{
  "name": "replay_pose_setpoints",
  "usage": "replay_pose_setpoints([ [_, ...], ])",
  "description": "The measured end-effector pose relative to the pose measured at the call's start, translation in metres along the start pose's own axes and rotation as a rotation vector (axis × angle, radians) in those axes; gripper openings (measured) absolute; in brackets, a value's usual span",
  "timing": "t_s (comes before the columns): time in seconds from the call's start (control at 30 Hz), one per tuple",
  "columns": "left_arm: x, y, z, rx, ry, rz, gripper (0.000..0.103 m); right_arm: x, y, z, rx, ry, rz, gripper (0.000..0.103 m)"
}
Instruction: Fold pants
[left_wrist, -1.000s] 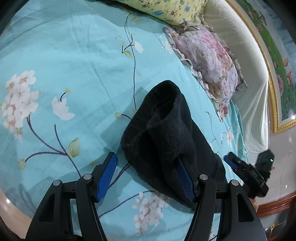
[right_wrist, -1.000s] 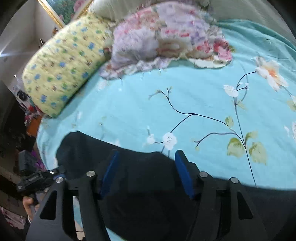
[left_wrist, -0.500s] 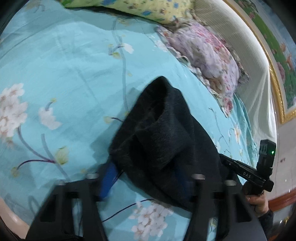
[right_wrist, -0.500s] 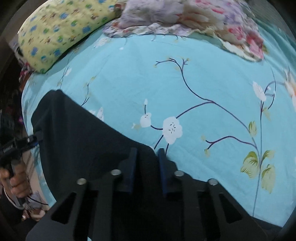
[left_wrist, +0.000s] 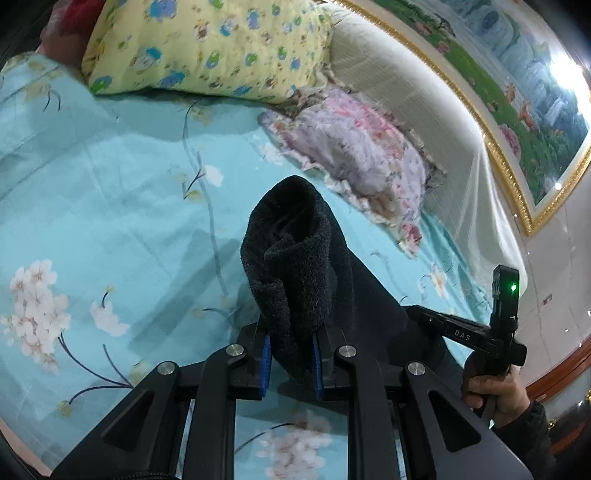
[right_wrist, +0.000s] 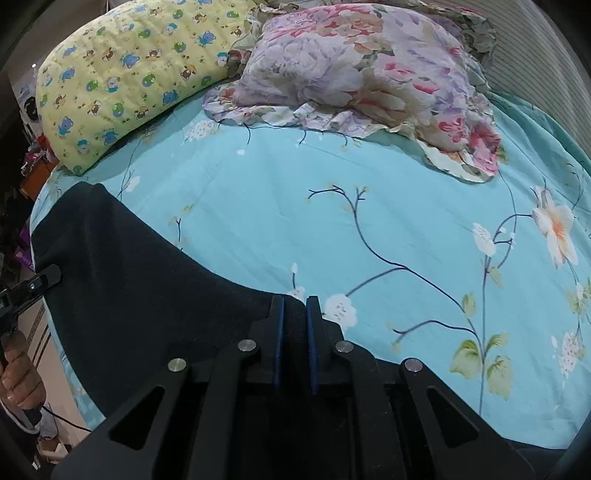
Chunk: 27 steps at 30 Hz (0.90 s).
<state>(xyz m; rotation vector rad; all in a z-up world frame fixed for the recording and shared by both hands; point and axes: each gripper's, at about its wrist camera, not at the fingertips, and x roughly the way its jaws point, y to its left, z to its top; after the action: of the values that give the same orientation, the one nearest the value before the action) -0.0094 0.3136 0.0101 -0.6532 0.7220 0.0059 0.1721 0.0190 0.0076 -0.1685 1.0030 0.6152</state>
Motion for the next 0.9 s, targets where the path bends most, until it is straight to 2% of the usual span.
replay_pose_setpoints([
  [0.1,0.015,0.007,-0.009,0.016,0.041,0.06,0.018,0.014,0.011,-0.004,-0.013,0.021,-0.03,0.012],
  [0.2,0.019,0.016,-0.014,-0.009,0.067,0.081,0.026,0.024,0.007,-0.007,0.02,0.027,-0.031,0.015],
  [0.23,0.016,0.018,-0.014,-0.019,0.064,0.082,0.03,0.024,0.002,-0.008,0.058,0.029,-0.013,0.019],
  [0.33,0.005,0.016,-0.011,-0.007,0.041,0.107,0.034,0.017,-0.003,-0.01,0.108,0.015,-0.02,0.037],
  [0.4,-0.005,0.011,-0.009,0.008,0.021,0.122,0.034,0.003,-0.004,-0.015,0.126,-0.01,-0.051,0.058],
  [0.43,-0.013,0.007,-0.007,0.018,-0.001,0.141,0.034,-0.005,-0.004,-0.018,0.14,-0.024,-0.067,0.074],
  [0.47,-0.021,0.003,-0.007,0.025,-0.025,0.157,0.034,-0.015,-0.005,-0.022,0.157,-0.052,-0.069,0.084],
  [0.57,-0.044,-0.011,-0.001,0.052,-0.101,0.178,0.037,-0.049,-0.012,-0.041,0.225,-0.171,0.0,0.086],
  [0.6,-0.05,-0.018,0.001,0.064,-0.117,0.174,0.042,-0.059,-0.018,-0.049,0.264,-0.199,0.044,0.086],
  [0.63,-0.052,-0.023,0.003,0.072,-0.12,0.169,0.048,-0.067,-0.023,-0.057,0.304,-0.219,0.085,0.086],
  [0.73,-0.052,-0.044,0.002,0.12,-0.107,0.14,0.049,-0.082,-0.042,-0.08,0.443,-0.282,0.207,0.086],
  [0.8,-0.045,-0.06,-0.001,0.149,-0.081,0.126,0.049,-0.09,-0.053,-0.092,0.506,-0.298,0.227,0.086],
  [0.9,-0.032,-0.076,-0.011,0.173,-0.042,0.106,0.049,-0.105,-0.06,-0.113,0.527,-0.341,0.188,0.086],
])
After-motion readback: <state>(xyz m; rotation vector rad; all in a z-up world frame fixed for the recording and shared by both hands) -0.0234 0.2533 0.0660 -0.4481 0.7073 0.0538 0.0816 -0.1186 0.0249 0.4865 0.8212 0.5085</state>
